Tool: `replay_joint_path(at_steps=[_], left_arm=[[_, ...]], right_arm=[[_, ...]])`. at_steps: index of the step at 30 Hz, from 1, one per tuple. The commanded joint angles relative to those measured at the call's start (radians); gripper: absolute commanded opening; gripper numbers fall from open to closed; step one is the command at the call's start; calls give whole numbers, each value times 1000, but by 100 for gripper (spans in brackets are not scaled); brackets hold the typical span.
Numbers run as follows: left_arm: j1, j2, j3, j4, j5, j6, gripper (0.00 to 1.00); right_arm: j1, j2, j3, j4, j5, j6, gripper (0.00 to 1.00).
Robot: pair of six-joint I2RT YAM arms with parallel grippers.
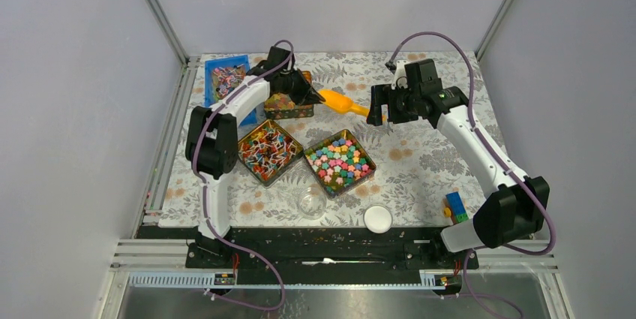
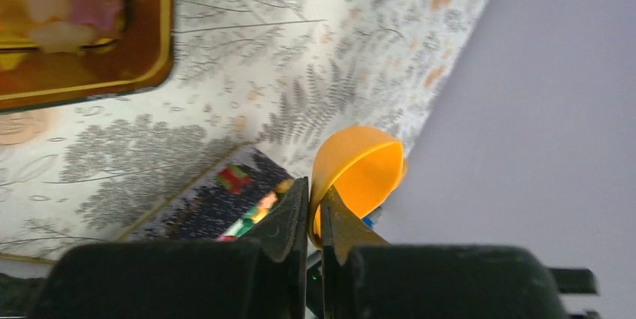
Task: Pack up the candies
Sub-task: Pick up the spatula from the center of the board.
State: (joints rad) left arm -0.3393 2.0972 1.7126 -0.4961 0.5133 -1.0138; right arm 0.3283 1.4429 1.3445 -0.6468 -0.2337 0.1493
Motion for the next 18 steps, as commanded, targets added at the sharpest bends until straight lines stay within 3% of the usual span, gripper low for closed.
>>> replay_joint_path(at_steps=[1,13,18], left_arm=[[25,-76,89,42,176,-54,0],[53,-104,95,-145,411,169,0],[52,-127,65,-153,475,202,0]], right_arm=[[5,10,47,-35,-66,-141,89],[5,13,126,-171,-86,-335,80],[24,30,152,-217,-169,-367,74]])
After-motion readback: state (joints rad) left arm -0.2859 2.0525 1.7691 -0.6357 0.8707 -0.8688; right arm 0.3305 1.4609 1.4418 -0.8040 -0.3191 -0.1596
